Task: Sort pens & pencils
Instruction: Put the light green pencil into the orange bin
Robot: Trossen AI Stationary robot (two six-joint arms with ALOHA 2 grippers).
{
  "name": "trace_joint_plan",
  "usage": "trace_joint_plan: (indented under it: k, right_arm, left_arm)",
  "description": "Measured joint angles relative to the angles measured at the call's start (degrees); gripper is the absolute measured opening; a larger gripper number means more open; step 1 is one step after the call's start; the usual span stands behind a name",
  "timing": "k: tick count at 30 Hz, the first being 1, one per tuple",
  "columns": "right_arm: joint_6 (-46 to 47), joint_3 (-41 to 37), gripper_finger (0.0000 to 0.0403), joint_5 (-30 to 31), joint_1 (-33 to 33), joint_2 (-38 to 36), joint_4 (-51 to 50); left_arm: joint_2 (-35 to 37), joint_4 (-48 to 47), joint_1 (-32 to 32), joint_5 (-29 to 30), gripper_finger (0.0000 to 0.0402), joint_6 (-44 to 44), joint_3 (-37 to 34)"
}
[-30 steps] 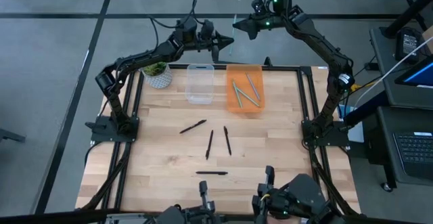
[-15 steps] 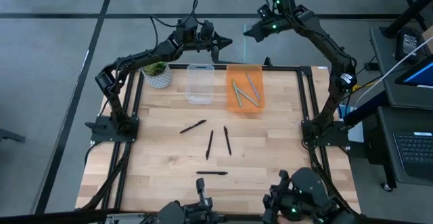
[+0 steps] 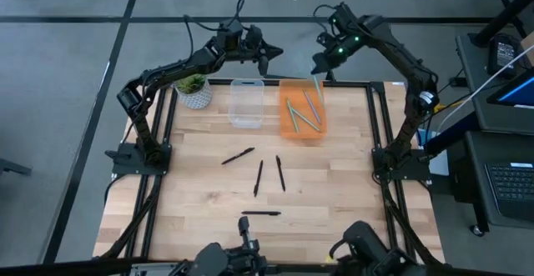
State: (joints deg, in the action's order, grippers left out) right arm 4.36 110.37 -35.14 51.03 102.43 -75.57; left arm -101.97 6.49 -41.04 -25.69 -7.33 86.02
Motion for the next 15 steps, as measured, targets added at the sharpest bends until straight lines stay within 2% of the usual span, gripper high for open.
trace_joint_plan:
  k: [7, 15]
  right_arm:
    - [0.50, 0.00, 0.0016, 3.08, -3.37, 0.67, -1.85]
    - [-0.24, 0.00, 0.0016, 3.47, -5.93, 7.23, -2.26]
  left_arm:
    - [0.00, -0.87, 0.50, 0.28, 0.0016, 0.46, 0.00]
    - [0.00, -3.65, 0.59, -0.85, 0.0016, 1.11, 0.02]
